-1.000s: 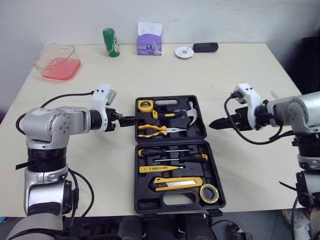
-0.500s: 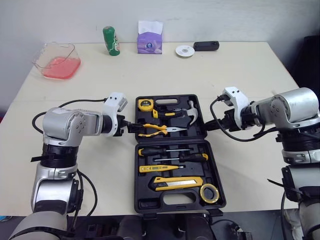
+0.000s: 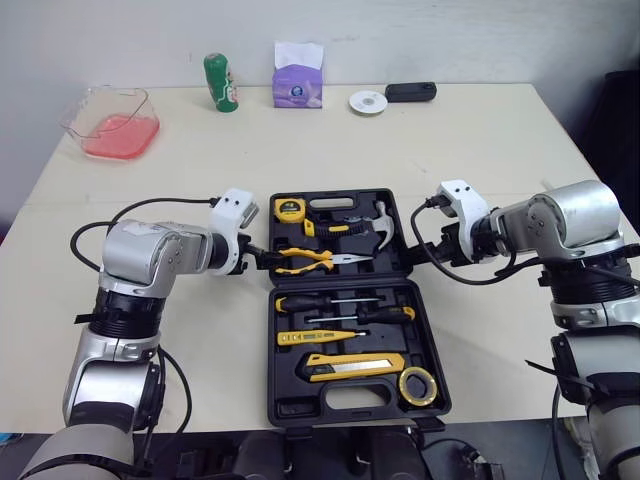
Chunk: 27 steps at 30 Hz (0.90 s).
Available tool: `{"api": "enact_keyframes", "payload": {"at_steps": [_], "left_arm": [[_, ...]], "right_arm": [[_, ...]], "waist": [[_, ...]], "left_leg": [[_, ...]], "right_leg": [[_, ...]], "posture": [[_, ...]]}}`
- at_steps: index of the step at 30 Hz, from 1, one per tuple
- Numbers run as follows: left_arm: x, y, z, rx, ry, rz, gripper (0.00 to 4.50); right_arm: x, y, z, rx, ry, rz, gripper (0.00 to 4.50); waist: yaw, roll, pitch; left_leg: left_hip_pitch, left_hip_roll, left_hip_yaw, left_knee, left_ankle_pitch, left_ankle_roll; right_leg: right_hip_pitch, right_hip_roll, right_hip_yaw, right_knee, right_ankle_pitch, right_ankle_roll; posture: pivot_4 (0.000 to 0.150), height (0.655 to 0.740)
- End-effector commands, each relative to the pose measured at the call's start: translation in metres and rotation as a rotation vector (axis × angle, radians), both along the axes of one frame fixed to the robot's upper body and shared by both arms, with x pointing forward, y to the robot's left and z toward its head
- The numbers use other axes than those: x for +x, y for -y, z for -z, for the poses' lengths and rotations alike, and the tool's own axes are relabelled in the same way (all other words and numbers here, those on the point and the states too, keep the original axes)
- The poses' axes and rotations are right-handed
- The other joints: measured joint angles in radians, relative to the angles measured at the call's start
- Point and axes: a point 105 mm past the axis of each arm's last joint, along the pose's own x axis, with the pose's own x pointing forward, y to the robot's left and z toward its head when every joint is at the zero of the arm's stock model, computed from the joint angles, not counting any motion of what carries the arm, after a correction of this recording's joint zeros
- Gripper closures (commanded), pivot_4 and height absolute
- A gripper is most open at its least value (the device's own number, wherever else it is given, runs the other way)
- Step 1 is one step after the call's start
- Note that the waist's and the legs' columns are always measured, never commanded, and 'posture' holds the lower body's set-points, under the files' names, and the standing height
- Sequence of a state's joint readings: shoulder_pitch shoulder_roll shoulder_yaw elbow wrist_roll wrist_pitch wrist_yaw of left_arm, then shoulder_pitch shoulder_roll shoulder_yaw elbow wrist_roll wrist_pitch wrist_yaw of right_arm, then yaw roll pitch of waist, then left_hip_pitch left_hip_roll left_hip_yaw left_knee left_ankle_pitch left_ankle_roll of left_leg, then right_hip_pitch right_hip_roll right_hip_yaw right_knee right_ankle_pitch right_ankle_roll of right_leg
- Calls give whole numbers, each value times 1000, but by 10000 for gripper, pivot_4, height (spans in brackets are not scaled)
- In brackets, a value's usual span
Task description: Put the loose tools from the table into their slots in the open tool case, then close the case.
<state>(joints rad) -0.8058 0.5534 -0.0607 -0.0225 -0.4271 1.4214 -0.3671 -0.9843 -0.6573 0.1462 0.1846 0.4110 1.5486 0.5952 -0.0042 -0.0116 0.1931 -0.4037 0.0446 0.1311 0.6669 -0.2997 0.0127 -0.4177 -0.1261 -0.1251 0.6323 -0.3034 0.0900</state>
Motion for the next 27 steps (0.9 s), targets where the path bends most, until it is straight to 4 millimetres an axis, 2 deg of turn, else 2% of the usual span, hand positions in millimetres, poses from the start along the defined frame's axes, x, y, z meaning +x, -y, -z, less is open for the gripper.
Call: {"api": "enact_keyframes", "payload": {"at_steps": [1, 6, 16, 17, 19, 20, 24, 25, 27], "left_arm": [[2, -4, 1, 36, 27, -29, 210], [1, 4, 4, 11, 15, -26, 210], [2, 2, 3, 16, 24, -37, 210], [2, 3, 3, 13, 25, -37, 2714], [1, 7, 1, -9, 22, -27, 8108], [0, 9, 0, -18, 21, -24, 13215], [-1, 16, 0, -33, 17, -9, 32468], [-1, 18, 0, -37, 18, -8, 35841], [-2, 19, 0, -39, 17, -4, 38200]], "right_arm": [[2, 2, -2, 2, 19, 17, 0], [6, 5, 2, -18, 28, 45, 0], [8, 4, 8, -17, 17, 55, 0], [8, 4, 9, -17, 14, 55, 0], [8, 3, 9, -11, 13, 58, 5092], [9, 3, 8, -6, 17, 64, 8913], [9, 0, 5, 19, 23, 74, 28709], [9, -2, 5, 24, 22, 73, 34079], [7, -3, 5, 29, 19, 73, 44176]], "waist": [[0, 0, 0], [1, 0, 0], [0, -1, 0], [0, -1, 0], [0, -1, -1], [1, -1, -1], [2, -1, -1], [2, -1, -1], [2, -2, -1]], "left_leg": [[0, 0, 0, 0, 0, 0], [0, 0, 0, 1, 0, 0], [1, 0, 1, 4, 0, 0], [1, 0, 1, 4, 0, 0], [1, 0, 1, 4, 0, 0], [1, 0, 1, 4, 0, 0], [1, 0, 1, 6, 0, 0], [1, 0, 0, 6, 0, 0], [1, 0, 0, 7, 0, 0]], "right_leg": [[0, 0, 0, 0, 0, 0], [0, 0, 0, 1, 0, 0], [0, 0, 3, 4, 0, 0], [0, 0, 3, 5, 0, 0], [0, 0, 3, 5, 0, 0], [0, 0, 3, 5, 0, 0], [0, 0, 4, 6, 0, 0], [0, 0, 4, 7, 0, 0], [0, 0, 4, 8, 0, 0]], "posture": [[1500, 7400], [1500, 7400], [1500, 7400], [1500, 7400], [1500, 7400], [1500, 7400], [1500, 7400], [1500, 7400], [1500, 7400]]}}
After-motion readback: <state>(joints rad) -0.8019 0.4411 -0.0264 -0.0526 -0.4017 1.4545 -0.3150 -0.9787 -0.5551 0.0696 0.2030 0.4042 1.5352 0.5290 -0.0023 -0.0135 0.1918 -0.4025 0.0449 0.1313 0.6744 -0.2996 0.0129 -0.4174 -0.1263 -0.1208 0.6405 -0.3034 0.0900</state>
